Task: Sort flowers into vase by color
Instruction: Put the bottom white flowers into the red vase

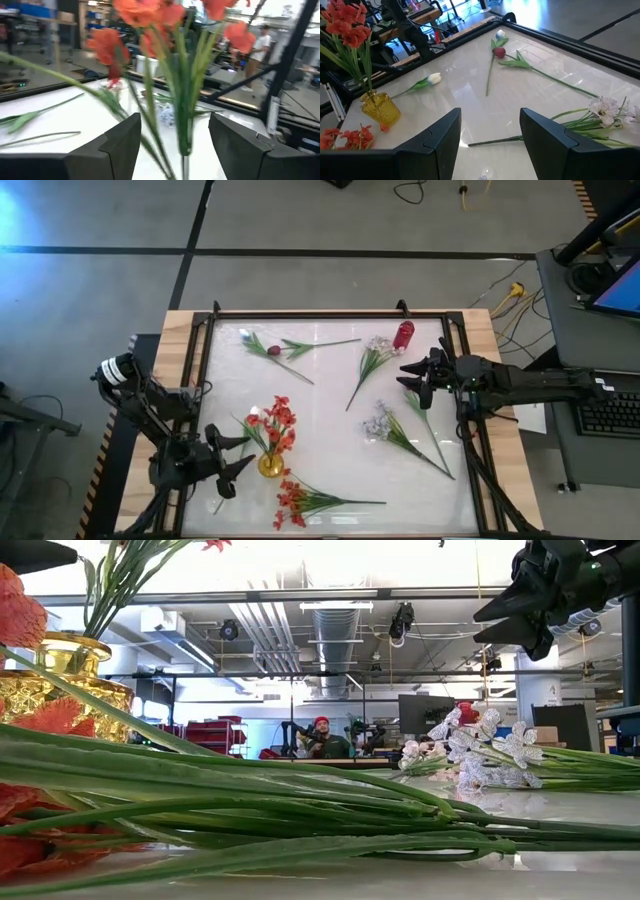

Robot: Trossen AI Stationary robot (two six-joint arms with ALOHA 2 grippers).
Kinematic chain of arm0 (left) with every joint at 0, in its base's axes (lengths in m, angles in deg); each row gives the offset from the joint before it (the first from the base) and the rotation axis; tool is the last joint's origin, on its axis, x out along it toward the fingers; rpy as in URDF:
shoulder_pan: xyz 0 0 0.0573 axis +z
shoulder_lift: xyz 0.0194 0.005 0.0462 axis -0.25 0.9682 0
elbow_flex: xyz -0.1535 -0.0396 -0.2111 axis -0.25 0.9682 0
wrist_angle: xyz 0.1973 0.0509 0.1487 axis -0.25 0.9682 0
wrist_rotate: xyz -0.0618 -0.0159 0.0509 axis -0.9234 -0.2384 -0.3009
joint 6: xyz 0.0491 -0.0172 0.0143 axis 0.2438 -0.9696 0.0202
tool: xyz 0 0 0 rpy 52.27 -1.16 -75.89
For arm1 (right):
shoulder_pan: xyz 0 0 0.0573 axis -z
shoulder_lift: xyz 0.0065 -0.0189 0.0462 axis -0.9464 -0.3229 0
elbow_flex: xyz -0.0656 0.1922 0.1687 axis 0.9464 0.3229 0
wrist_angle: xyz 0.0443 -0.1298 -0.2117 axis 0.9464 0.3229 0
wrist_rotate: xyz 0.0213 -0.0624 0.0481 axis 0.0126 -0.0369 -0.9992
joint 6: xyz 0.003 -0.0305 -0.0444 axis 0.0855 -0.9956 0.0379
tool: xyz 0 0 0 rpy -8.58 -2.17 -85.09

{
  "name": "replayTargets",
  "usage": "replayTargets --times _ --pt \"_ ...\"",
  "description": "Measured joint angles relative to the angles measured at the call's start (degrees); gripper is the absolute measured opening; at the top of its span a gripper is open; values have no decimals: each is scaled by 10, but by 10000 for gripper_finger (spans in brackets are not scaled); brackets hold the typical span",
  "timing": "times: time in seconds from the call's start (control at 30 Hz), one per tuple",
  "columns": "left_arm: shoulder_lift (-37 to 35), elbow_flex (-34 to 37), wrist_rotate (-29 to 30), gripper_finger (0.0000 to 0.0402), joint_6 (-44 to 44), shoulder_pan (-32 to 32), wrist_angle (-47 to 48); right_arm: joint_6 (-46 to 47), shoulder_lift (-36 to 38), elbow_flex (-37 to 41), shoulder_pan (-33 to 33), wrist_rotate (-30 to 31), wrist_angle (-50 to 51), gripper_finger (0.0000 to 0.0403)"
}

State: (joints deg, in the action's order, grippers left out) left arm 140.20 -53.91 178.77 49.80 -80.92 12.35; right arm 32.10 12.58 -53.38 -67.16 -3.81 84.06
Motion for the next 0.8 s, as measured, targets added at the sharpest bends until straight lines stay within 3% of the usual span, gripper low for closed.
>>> replayTargets --times 0.3,0.5,0.63,0.8 --pt "-9 -30 0 220 14 -3 -10 31 -3 -1 0 -28 -2 194" --pt "-9 -91 -24 220 127 -6 -10 75 -30 -2 -1 -94 -12 194" --pt "-12 -133 -2 219 216 -14 -10 87 -73 -25 -10 -120 -6 194" --pt "-18 -156 -5 201 229 7 -11 85 -137 -90 -30 -121 75 194"
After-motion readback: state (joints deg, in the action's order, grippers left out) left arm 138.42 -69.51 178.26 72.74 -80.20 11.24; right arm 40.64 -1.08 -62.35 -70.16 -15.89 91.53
